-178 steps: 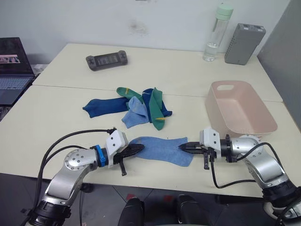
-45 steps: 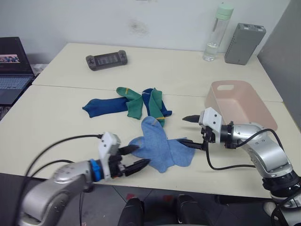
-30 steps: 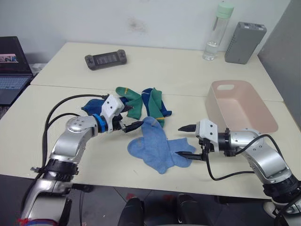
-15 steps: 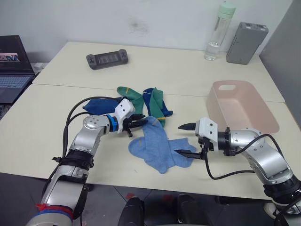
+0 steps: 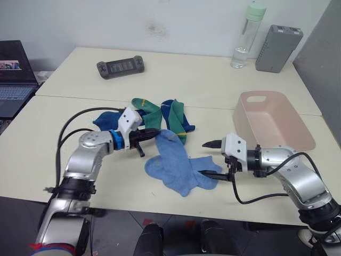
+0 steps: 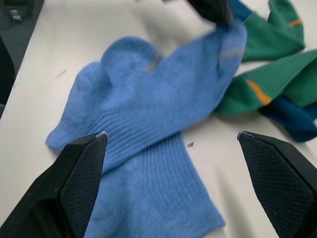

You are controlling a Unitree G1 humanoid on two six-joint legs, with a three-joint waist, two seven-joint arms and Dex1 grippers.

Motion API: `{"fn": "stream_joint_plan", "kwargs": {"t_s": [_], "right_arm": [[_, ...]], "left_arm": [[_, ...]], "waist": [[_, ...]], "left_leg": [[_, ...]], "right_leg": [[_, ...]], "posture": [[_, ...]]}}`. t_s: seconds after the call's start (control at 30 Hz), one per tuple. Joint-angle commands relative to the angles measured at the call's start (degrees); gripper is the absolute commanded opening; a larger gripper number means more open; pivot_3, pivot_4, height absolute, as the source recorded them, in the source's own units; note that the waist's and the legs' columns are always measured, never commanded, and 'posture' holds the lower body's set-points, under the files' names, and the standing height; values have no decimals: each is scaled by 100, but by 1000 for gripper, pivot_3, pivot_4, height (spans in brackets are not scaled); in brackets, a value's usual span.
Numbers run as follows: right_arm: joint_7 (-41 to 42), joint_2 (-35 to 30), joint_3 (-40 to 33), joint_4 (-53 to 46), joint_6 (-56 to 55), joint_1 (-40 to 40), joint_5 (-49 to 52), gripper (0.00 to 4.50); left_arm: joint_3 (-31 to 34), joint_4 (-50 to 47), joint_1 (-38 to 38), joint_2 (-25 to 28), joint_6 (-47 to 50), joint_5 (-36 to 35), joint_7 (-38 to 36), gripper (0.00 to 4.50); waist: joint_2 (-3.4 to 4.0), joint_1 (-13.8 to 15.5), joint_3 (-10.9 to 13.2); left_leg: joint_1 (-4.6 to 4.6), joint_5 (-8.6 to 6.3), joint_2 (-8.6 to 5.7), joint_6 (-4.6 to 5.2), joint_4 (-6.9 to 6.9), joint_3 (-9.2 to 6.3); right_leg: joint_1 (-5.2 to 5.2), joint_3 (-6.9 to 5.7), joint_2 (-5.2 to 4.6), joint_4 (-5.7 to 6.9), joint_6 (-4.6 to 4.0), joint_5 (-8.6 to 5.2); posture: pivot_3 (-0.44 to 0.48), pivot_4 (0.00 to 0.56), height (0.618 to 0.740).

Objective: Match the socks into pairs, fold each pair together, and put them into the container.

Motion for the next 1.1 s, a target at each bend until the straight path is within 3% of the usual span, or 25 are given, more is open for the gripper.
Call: {"fn": "stream_joint_plan", "kwargs": {"t_s": [0.03,0.27,0.57,0.7,1.03,1.1], "right_arm": [[69,-22,82,-111,-16,77,-7,4500],[-19,210,301,4,415,44,33,4500],[-189,455,484,174,788,56,-35,4500],[-308,491,535,233,762,70,-139,3636],[-367,558,708,280,722,44,-291,19],[-345,556,678,248,768,41,-229,19]], "left_arm": [[572,-1148,404,303,718,-453,336,38],[940,-2237,1221,321,1175,-976,697,38],[1271,-2704,1309,336,1421,-1631,917,38],[1241,-2687,1293,414,1408,-1662,945,0],[1135,-2558,1213,465,1315,-1571,960,0],[1128,-2548,1213,464,1307,-1563,967,0]], "waist": [[0,-1,0],[0,1,0],[0,6,0],[0,5,0],[0,5,0],[0,5,0]], "left_leg": [[2,0,1,0,0,0],[9,0,0,-1,0,1],[9,1,0,-1,0,1],[10,1,-1,-1,-1,2],[10,1,-1,-1,-1,2],[10,1,0,-1,-1,2]], "right_leg": [[2,0,0,0,0,0],[8,2,-2,1,0,0],[8,1,-2,-1,0,0],[8,1,-2,0,0,0],[7,2,-1,-1,0,0],[7,1,-1,-1,0,0]], "posture": [[0,150,740],[0,150,740],[0,150,740],[0,150,740],[0,150,740],[0,150,740]]}}
